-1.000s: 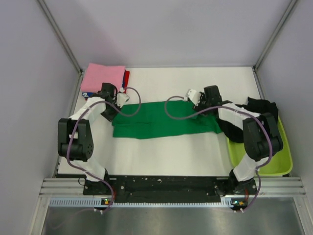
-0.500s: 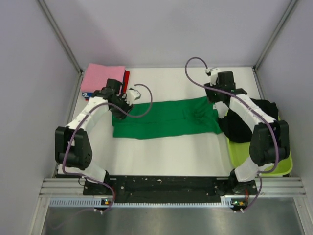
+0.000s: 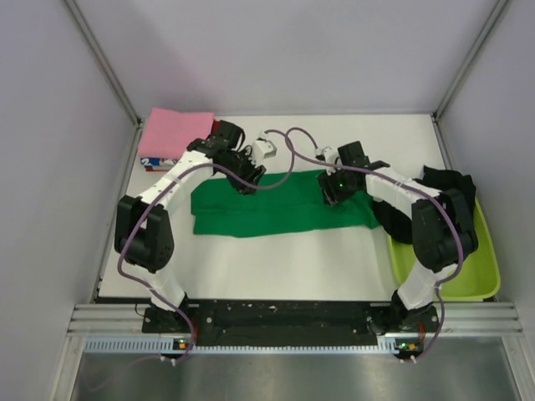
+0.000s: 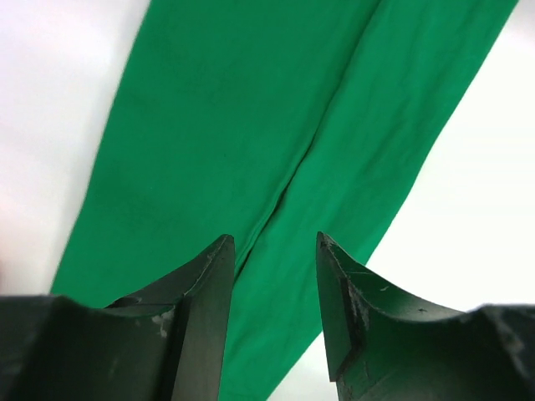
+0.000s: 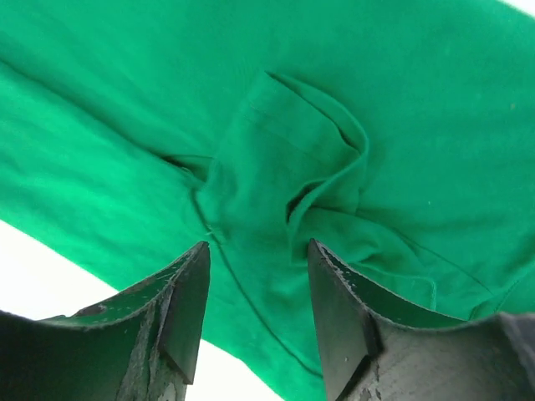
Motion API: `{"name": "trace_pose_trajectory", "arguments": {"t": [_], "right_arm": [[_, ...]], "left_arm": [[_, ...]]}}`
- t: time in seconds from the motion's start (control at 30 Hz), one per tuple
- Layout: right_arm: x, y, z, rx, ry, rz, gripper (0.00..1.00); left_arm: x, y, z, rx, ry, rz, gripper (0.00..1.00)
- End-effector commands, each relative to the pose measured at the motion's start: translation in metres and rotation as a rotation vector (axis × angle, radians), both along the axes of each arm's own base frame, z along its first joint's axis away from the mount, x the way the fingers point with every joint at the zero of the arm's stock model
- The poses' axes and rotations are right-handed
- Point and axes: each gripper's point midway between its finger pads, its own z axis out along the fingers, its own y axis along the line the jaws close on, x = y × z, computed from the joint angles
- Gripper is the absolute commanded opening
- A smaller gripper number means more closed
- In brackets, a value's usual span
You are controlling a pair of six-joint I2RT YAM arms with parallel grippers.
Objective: Fold and stack the t-shirts
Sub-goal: Fold the other side of the tshirt into a rectangle
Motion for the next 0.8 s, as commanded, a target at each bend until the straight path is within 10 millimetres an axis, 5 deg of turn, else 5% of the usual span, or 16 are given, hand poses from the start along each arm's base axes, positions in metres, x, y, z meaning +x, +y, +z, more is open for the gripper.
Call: {"name": "trace_pose_trajectory", "arguments": {"t": [0.0, 0.17, 0.23, 0.6, 0.77], "right_arm": [[0.011, -0.015, -0.007, -0.077, 0.002, -0.068, 0.47], [0.026, -0.033, -0.011, -0.166, -0.024, -0.135, 0.07], [0.039, -0.044, -0.006, -0.209, -0.057, -0.172, 0.0], [0.112, -0.074, 0.008, -0.283, -0.165, -0.207, 0.0], [0.126, -0.107, 0.006, -0.4, -0.183, -0.321, 0.26]], "left_arm": [[-0.007, 0.01, -0.016, 0.032, 0.023, 0.026, 0.49], [-0.011, 0.019, -0.023, 0.065, 0.0, 0.027, 0.49], [-0.012, 0.021, -0.024, 0.074, -0.003, 0.027, 0.49], [-0.017, 0.033, -0.029, 0.107, -0.013, 0.035, 0.49], [-0.019, 0.033, -0.028, 0.11, -0.008, 0.032, 0.49]]}}
